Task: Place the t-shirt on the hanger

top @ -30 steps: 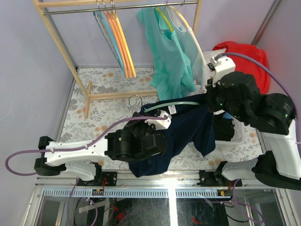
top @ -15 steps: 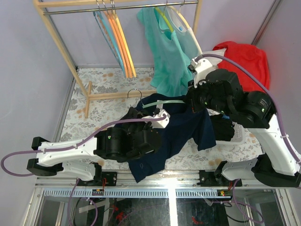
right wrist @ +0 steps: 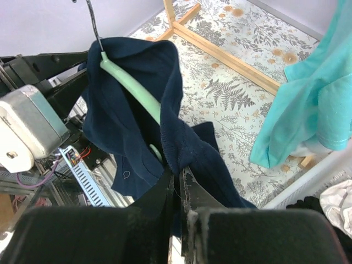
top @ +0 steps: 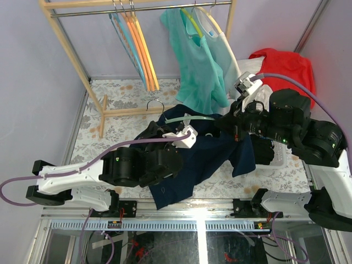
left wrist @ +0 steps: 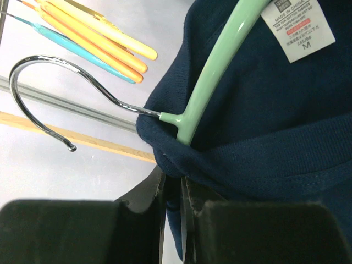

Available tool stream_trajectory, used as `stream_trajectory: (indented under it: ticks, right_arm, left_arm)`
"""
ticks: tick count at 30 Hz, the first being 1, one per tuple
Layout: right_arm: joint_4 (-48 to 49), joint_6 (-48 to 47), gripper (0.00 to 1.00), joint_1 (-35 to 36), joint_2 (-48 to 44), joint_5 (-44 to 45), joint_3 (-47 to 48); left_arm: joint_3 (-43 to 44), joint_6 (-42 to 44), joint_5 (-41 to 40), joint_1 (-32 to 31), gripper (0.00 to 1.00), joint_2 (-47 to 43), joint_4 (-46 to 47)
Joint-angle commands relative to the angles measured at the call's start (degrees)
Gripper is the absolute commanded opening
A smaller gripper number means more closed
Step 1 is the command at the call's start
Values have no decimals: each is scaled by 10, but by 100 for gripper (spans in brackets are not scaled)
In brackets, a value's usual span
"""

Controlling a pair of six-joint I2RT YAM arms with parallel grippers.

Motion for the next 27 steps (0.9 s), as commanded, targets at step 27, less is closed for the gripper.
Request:
stream_trajectory:
  ticks: [27]
  right_arm:
    - [78,-77,38,5,47,-193,-2]
  left_arm:
    - [19,67,4,-21,0,-43,177]
